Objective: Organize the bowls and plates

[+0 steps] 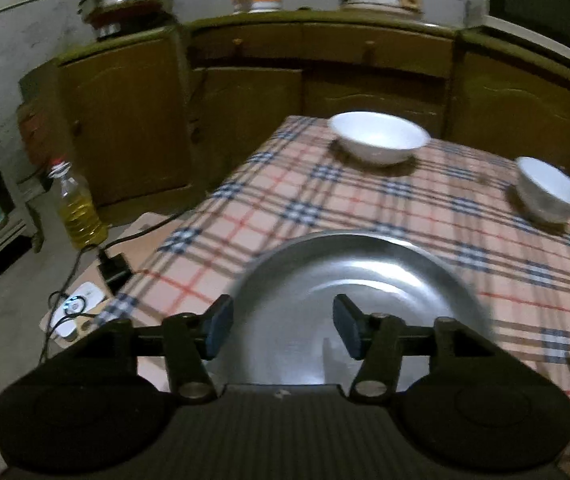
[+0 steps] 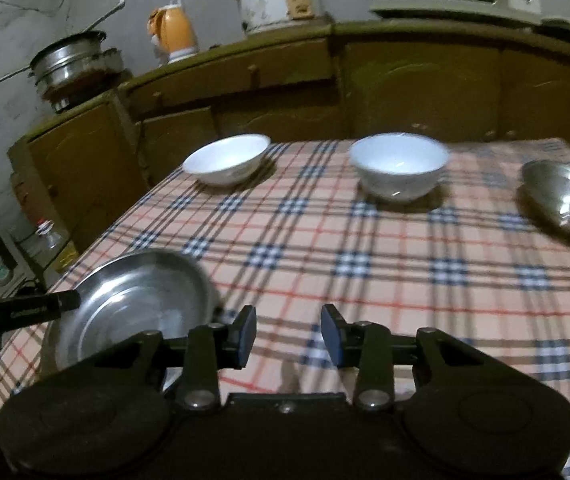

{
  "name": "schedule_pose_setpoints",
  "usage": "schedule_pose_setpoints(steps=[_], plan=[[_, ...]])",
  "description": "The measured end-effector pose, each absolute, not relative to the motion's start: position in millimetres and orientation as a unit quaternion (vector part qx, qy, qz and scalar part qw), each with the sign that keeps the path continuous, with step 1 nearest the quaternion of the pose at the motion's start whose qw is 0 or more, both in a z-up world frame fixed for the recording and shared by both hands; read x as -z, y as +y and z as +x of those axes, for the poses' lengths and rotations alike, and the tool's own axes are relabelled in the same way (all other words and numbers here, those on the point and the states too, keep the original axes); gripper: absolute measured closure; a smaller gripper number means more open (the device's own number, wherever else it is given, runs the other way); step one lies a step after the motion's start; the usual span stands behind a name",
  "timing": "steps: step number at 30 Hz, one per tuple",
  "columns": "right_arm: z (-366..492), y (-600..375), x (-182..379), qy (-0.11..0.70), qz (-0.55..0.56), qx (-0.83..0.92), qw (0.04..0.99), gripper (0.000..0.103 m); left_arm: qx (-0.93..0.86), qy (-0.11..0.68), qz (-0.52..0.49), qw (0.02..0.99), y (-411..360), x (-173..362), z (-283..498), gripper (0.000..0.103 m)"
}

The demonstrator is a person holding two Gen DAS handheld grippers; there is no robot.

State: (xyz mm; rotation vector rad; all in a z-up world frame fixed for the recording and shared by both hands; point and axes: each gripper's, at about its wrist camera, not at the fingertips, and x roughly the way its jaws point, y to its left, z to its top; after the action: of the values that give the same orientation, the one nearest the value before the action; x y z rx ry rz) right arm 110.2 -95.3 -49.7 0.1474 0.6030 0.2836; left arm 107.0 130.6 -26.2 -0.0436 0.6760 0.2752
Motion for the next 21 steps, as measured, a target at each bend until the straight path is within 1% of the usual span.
schedule_pose_setpoints(steps=[2, 6, 10, 16, 18, 19, 21], plan=[[105, -110, 45, 0.288, 0.07, -0.133, 0.946, 0.051, -0.12, 0.33, -0.023, 0.936, 113, 22, 108, 0.042], [95, -141, 38, 0.278, 0.073, -0.11, 0.951, 0.05, -0.084, 0.324, -0.018, 0.942, 70, 14, 111, 0.039], [87, -177, 32, 0.266, 0.08, -0.08, 0.957, 0.042, -0.047, 0.32, -0.004, 0.946, 29, 9, 116, 0.038], [83, -236, 31, 0.256, 0.102, -0.029, 0.961, 0.038, -0.003, 0.321, 0.013, 0.947, -26, 5, 125, 0.037], [84, -255, 33, 0.255, 0.11, -0.013, 0.961, 0.037, 0.007, 0.318, 0.02, 0.948, -40, 5, 128, 0.035], [84, -265, 35, 0.255, 0.114, -0.004, 0.96, 0.034, 0.013, 0.317, 0.023, 0.948, -48, 5, 131, 0.034], [86, -285, 38, 0.256, 0.12, 0.015, 0.959, 0.034, 0.027, 0.316, 0.026, 0.948, -63, 6, 136, 0.032]])
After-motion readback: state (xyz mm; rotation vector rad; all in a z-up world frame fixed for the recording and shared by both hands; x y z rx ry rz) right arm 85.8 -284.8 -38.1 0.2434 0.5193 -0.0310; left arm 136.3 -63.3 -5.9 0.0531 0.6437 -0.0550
